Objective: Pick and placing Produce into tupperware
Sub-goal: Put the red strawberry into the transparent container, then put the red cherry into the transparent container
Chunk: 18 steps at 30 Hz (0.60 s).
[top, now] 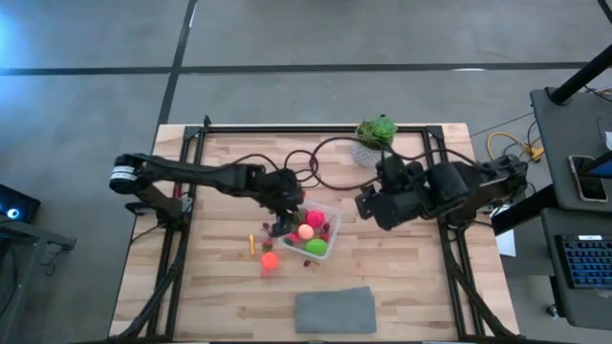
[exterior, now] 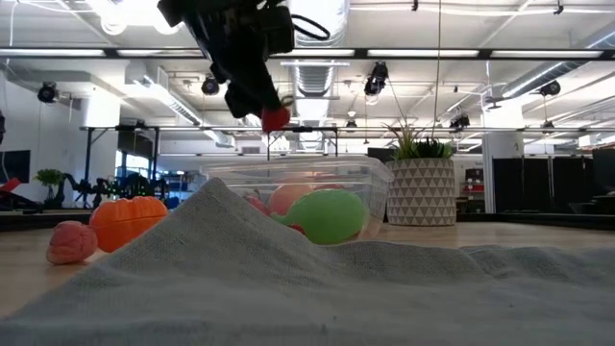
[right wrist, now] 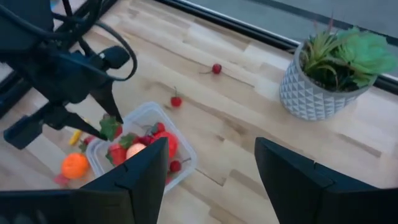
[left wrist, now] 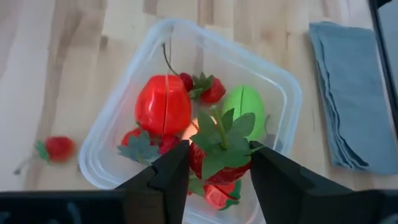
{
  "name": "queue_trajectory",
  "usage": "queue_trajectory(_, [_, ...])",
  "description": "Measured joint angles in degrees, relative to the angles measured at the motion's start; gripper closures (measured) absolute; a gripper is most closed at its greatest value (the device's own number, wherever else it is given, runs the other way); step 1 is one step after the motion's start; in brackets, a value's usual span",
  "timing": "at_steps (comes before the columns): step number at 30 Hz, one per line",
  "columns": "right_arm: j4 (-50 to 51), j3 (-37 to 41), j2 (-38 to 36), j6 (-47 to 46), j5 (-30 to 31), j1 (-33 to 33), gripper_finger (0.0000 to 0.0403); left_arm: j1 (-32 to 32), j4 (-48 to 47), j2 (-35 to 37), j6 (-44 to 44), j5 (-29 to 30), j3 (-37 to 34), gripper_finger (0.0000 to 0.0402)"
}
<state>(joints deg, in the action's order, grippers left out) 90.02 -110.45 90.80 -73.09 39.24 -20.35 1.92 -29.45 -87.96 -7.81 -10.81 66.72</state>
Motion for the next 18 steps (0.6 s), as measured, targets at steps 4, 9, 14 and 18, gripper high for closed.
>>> queue_trajectory(4, [0.00, 2.41, 0.03, -2.00, -0.17, -1.09, 0.0172, -0.12, 0.17, -0.79, -2.88, -0.05, 0.00, 0.0226])
queue_trajectory(9, [0.02, 4.79, 0.02, -3.91, -0.19, -1.39, 0.0172, -0.10, 0.15, -0.33, -3.96, 0.22, 0.11, 0.0164])
queue_trajectory(14, [0.03, 5.46, -0.31, -4.03, -0.17, -1.39, 0.0172, -0.05, -0.63, 1.12, -4.30, 0.42, 1.84, 0.0126])
queue_trajectory(18, [-0.10, 5.00, -0.35, -3.38, -0.17, -1.33, 0.0172, -0.01, -0.53, 3.34, -2.49, 0.63, 2.26, 0.0124])
